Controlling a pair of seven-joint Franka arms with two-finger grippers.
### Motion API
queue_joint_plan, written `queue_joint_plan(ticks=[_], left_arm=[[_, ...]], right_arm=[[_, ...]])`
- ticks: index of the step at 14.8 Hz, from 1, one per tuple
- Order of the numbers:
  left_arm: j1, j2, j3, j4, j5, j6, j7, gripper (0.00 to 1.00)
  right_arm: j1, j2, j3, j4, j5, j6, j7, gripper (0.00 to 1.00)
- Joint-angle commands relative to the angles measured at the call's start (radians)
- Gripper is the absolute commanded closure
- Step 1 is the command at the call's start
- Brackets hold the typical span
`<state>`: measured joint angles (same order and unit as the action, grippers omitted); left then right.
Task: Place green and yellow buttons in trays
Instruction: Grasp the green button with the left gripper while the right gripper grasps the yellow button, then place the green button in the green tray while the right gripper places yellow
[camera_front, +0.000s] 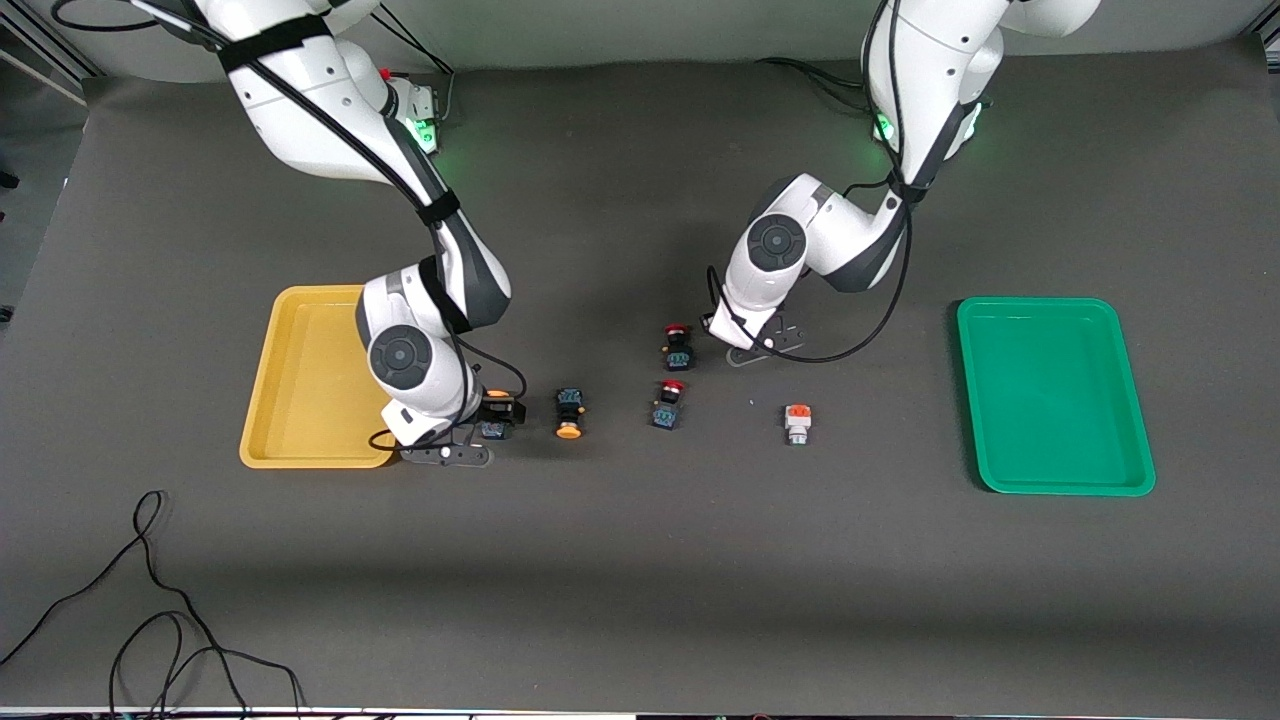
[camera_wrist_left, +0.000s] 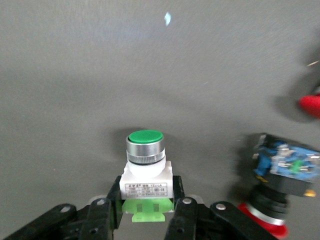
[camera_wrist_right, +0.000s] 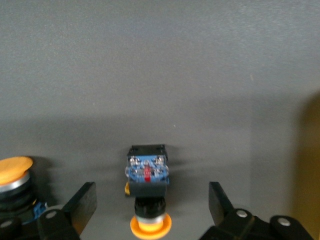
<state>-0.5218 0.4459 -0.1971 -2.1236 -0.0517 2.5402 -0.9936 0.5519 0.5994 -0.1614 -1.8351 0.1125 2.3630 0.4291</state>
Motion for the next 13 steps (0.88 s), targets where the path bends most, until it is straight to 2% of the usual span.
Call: queue_joint_plan(ticks=[1, 4, 5, 7, 8, 10, 13], left_arm=[[-0.01, -0.16, 0.011, 0.006, 0.012, -0.166, -0.062, 1.0], [0.008, -0.283, 0.027, 0.124, 0.012, -0.467, -0.054, 1.0], [0.019, -0.314, 0.03, 0.178, 0.012, -0.57, -0.047, 1.0], [0.074, -0.366, 0.03, 0.246, 0.012, -0.723, 0.053, 1.0], [0.121, -0.393, 0.03, 0.251, 0.012, -0.774, 0.144, 1.0], [0.253, -0.432, 0.03, 0.251, 0.012, -0.857, 0.339, 1.0], [0.46, -0.455, 0.042, 0.249, 0.018, -0.911, 0.693, 1.0]], right_arm=[[0.013, 0.016, -0.01, 0.017, 0.009, 0.016, 0.02, 0.14], [0.022, 0.04, -0.01, 0.017, 0.009, 0.031, 0.02, 0.17], [0.028, 0.043, -0.012, 0.017, 0.007, 0.036, 0.019, 0.22], [0.028, 0.046, -0.012, 0.017, 0.007, 0.036, 0.016, 0.48], [0.028, 0.046, -0.012, 0.017, 0.006, 0.038, 0.014, 0.63], [0.026, 0.036, -0.012, 0.017, 0.007, 0.032, 0.013, 1.0], [0.019, -0.024, -0.023, 0.017, 0.007, -0.007, 0.013, 1.0]])
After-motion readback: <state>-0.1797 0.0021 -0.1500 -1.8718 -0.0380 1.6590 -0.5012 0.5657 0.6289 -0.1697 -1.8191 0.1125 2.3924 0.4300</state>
